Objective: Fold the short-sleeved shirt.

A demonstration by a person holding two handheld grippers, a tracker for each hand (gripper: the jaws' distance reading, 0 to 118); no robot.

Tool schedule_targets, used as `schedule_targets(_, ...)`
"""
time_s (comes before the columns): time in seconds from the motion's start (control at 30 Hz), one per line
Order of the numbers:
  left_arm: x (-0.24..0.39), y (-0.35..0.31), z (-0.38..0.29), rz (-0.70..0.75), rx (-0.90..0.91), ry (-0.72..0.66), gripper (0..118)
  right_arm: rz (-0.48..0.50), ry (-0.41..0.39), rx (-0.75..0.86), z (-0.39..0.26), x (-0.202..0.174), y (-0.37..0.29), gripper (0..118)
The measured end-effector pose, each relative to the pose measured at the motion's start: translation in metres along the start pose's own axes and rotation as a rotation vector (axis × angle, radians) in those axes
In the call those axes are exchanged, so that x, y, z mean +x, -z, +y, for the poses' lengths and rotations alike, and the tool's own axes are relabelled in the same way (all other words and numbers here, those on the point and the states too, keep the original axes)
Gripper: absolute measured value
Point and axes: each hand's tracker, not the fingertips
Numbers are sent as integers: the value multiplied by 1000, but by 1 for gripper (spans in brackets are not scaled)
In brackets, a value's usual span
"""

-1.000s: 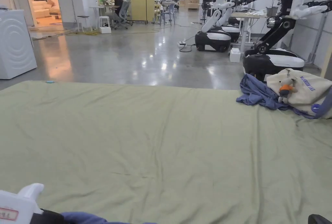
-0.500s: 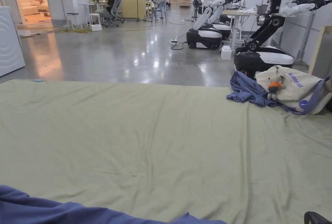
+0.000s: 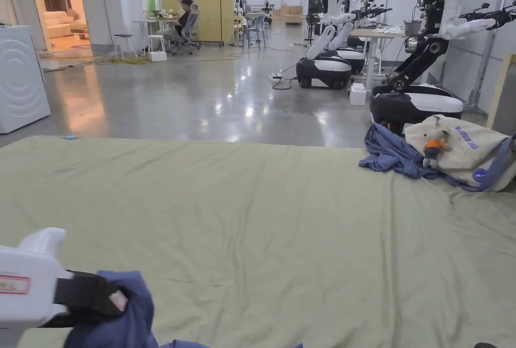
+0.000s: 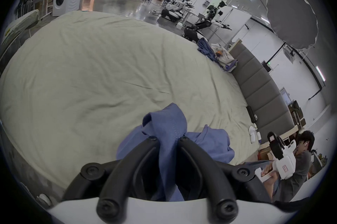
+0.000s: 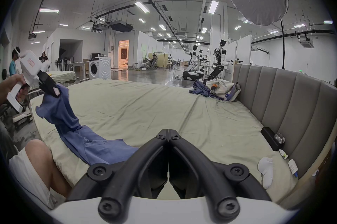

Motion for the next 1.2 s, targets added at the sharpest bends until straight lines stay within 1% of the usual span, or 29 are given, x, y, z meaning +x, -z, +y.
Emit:
schedule_targets(0.07,14,25,-3,-1,-25,9,14,8,4,-4,0,0,1,2)
schedule_targets(0.2,32,68,-14,15,-125,94,14,4,-9,-6,1,-1,1,2)
schedule_targets(0.27,31,83,-17,-18,-130,83,15,6,-4,-5,0,0,1,2)
schedule_targets(0.3,31,89,-19,-33,-135,67,18,6,1,-6,0,1,1,2)
schedule_targets(0.33,32,96,-22,-44,-136,39,24,5,2,-8,0,1,2,2)
schedule_targets(0.37,32,101,-23,-46,-145,38,43,6,2,-10,-1,1,3,2)
schedule_targets(0.4,31,106,-24,-57,-147,42,43,7,-1,-16,-2,1,3,2)
schedule_targets(0.47,29,110,-26,-98,-146,35,58,12,-5,-23,-3,1,4,2)
schedule_targets(0.5,34,108,-28,-109,-124,27,77,12,-7,-25,-4,0,5,2)
schedule_targets(0.57,33,97,-24,-160,-40,11,79,18,-11,-31,-4,-1,5,2)
schedule_targets(0.63,35,77,-20,-177,62,60,79,18,-15,-35,-4,-1,6,2)
schedule_targets(0.67,34,69,-19,-152,99,97,79,19,-16,-36,-5,-1,6,2)
schedule_targets(0.7,34,64,-18,-110,94,127,79,18,-16,-35,-4,-2,6,2)
schedule_targets(0.73,35,64,-19,-38,53,157,78,19,-16,-34,-4,-2,6,2)
schedule_targets(0.77,36,67,-24,37,15,191,76,20,-17,-33,-3,-2,5,2)
schedule_targets(0.8,37,74,-30,90,-4,241,68,20,-21,-29,-1,-3,4,2)
schedule_targets(0.83,37,82,-37,104,-17,271,50,18,-25,-26,0,-4,3,2)
schedule_targets(0.87,37,90,-42,103,-39,275,10,16,-29,-23,0,-4,3,2)
schedule_targets(0.9,39,103,-48,109,-74,246,6,18,-33,-23,1,-4,2,2)
schedule_targets(0.93,39,110,-53,111,-79,220,6,19,-35,-22,1,-5,2,2)
schedule_targets(1.0,43,131,-61,78,-153,208,6,18,-34,-18,1,-5,2,2)
schedule_targets(1.1,61,138,-77,11,-140,225,6,21,-32,-24,0,-4,2,2)
schedule_targets(1.2,74,149,-88,8,-164,239,6,17,-28,-32,-3,-3,4,2)
